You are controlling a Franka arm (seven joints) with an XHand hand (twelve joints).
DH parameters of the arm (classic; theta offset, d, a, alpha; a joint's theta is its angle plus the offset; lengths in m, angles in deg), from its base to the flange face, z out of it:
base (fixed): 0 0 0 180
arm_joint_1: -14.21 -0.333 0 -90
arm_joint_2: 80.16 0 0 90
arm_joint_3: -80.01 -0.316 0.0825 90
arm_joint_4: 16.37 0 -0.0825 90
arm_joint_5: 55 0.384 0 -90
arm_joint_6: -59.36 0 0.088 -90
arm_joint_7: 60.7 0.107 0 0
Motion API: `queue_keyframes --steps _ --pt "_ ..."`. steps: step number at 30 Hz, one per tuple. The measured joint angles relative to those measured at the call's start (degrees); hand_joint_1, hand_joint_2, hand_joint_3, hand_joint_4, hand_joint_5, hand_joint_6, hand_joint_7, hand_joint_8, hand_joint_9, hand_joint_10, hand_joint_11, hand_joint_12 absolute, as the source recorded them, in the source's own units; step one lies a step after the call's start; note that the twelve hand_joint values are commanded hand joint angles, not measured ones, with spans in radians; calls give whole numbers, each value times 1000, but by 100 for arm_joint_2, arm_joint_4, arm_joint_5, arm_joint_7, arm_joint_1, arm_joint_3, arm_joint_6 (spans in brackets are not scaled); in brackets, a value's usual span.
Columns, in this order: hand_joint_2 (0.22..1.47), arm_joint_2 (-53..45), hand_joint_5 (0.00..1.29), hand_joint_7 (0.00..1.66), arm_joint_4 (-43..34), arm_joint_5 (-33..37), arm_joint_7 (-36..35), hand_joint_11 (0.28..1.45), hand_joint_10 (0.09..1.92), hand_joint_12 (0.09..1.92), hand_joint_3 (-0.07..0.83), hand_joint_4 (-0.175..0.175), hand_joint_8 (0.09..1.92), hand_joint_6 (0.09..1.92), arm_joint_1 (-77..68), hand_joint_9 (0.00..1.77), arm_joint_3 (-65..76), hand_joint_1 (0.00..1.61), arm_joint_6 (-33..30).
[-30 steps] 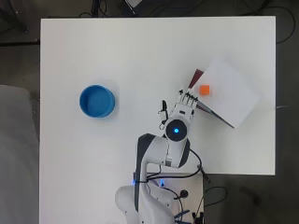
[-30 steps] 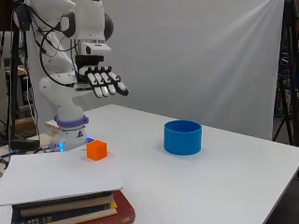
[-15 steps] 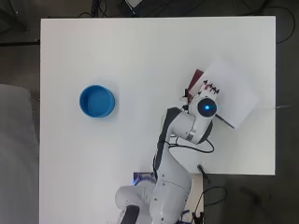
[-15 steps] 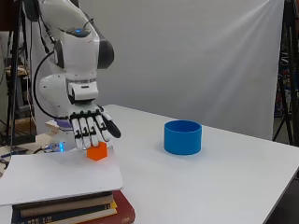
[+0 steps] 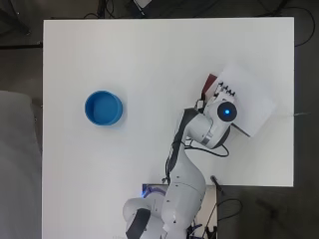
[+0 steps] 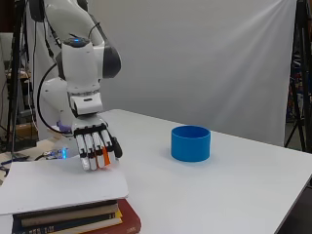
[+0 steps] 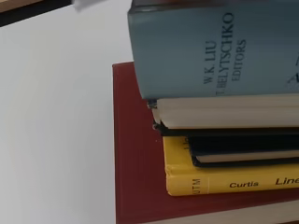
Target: Teleoperate dual arm-hand system to pick and place objects
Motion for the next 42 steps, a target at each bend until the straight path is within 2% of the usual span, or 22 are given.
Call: queue_keyframes --steps 1,2,3,5,8,13,21,25,32,37,42 --pt "1174 11 682 858 39 42 -88 770 1401 1065 3 109 1339 1100 7 1030 18 916 -53" --pt "1195 33 732 942 67 146 -258 815 1657 1400 2 141 1575 1209 15 1156 47 929 -101" --pt "1205 56 757 987 99 310 -479 838 1793 1588 1 159 1703 1262 22 1225 79 933 -104" --pt "1212 128 776 1025 166 672 -931 857 1893 1730 0 172 1806 1296 35 1277 91 934 -70" --pt "1215 331 776 1042 295 911 -1252 875 1919 1761 1 175 1854 1311 73 1298 33 931 -21" --pt "1218 908 768 1047 443 541 -1000 907 1920 1766 1 175 1876 1327 139 1308 -211 927 134" --pt "1228 2255 748 1125 640 562 -1350 1094 1920 1875 0 175 1920 1351 207 1437 -795 918 473" --pt "1228 2847 749 1157 941 651 -1556 1130 1920 1896 0 175 1920 1346 184 1475 -1218 918 581" --pt "1243 2973 721 1127 926 925 -1897 1135 1920 1903 3 175 1920 1390 21 1472 -1968 902 544" --pt "1256 2921 698 1092 869 1094 -1692 1113 1920 1908 2 175 1920 1422 -86 1445 -2618 887 485" --pt "1261 2721 692 1091 872 1290 -1730 1115 1920 1919 1 175 1920 1430 -198 1449 -3219 882 159"
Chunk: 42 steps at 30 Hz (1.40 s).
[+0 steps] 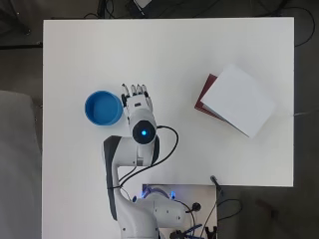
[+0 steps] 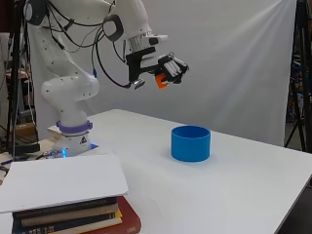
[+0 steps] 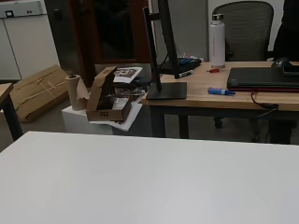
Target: Teleoperate dual arm-hand system to pick and place objects
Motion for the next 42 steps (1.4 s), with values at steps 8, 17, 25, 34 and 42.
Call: queue_keyframes --steps 8,17,25,34,42 --pt "1297 -794 629 827 -237 583 -506 962 1920 1899 4 175 1871 1522 -167 1218 -318 838 119" --pt "1286 -2183 654 764 -699 875 -561 926 1920 1919 -3 175 1919 1477 -299 1166 -936 857 61" --pt "1270 -2540 684 860 -773 892 -736 1037 1920 1920 -2 165 1920 1441 -366 1273 -1236 884 -91" --pt "1269 -3068 686 891 -913 890 -784 1099 1920 1920 0 172 1920 1446 -463 1292 -1462 883 -74" --pt "968 -3300 39 75 -920 637 -421 432 99 87 -2 -68 87 87 -553 230 -1679 66 -238"
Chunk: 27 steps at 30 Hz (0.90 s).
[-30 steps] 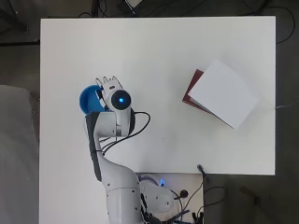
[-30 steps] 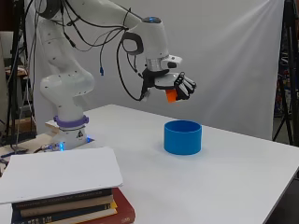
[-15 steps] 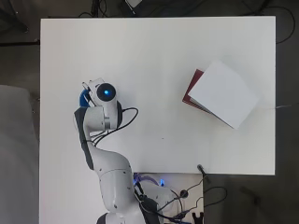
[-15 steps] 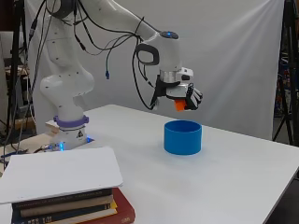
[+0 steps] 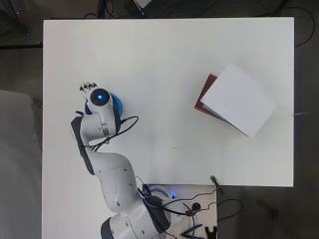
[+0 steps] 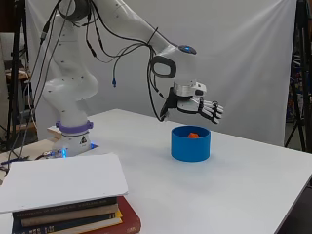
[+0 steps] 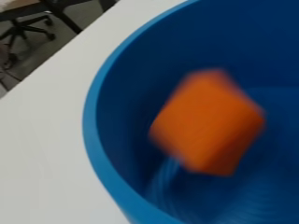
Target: Teleoperate dual arm-hand system to pick and place objects
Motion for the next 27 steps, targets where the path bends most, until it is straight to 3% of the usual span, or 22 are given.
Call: queue_keyframes --steps 5,7,11,20,27 --pt "913 109 89 126 120 -221 1269 430 87 87 -8 3 87 87 -21 247 -5 1 -242" --pt "890 259 188 215 121 -193 1423 423 87 87 -6 26 87 87 -30 283 60 9 -223" --pt "865 792 263 269 42 -561 1371 412 87 87 -9 49 87 87 -60 303 180 54 22" --pt "882 2275 274 294 -350 -1273 1430 430 87 87 3 63 87 87 -77 333 877 150 932" --pt "900 2772 274 323 -574 -1905 1758 465 87 87 7 73 87 87 3 400 1291 164 1473"
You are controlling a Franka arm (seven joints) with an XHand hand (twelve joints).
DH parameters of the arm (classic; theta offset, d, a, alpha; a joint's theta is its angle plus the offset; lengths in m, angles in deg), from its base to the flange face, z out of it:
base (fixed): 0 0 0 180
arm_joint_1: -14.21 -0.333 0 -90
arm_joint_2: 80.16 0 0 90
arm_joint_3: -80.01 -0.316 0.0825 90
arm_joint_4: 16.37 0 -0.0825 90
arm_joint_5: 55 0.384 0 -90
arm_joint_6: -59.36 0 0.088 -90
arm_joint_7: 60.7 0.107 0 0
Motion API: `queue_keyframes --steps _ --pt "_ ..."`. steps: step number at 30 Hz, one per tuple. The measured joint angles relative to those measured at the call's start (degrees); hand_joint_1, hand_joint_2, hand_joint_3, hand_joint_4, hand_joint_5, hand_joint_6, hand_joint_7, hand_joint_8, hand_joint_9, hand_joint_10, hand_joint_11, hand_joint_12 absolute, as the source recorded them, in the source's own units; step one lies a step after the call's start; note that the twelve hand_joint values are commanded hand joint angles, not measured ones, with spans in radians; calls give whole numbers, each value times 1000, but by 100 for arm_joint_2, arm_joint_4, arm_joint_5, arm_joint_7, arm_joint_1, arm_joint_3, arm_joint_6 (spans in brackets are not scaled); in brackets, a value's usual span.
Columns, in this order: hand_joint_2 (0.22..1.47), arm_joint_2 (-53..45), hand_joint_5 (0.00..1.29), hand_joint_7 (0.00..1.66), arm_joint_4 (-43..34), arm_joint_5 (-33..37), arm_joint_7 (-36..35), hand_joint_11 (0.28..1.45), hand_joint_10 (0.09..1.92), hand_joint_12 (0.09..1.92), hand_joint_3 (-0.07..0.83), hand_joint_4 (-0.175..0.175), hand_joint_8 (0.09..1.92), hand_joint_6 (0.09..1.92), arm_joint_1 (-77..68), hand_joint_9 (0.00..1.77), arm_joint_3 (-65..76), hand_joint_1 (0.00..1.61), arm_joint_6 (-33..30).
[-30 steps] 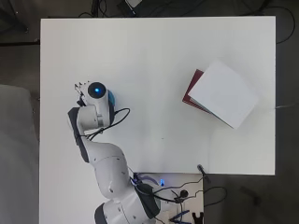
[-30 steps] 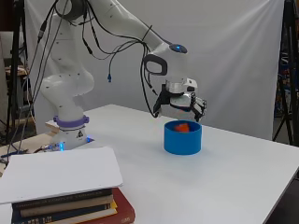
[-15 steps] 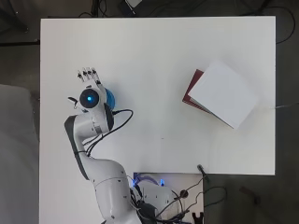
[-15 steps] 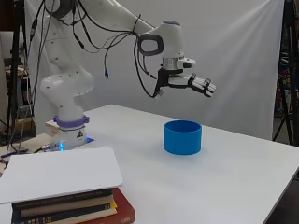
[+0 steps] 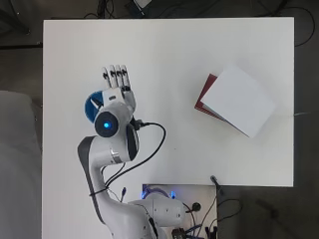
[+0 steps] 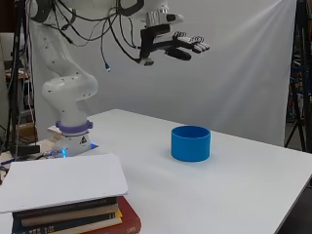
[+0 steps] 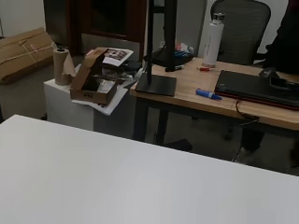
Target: Teleoperate dual arm-hand system to pick and place objects
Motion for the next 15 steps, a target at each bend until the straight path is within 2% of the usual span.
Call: queue_keyframes --steps 6,9,12,15 --pt "941 103 259 313 -129 -686 673 467 87 87 14 78 87 87 112 404 132 227 294" --pt "936 165 209 217 -144 -761 794 442 87 87 7 84 87 87 148 304 285 218 445" --pt "940 156 186 202 -197 -766 825 433 87 87 7 90 87 87 172 284 383 220 596" --pt "957 134 222 288 -230 -811 794 447 87 87 5 90 87 87 183 382 415 235 590"
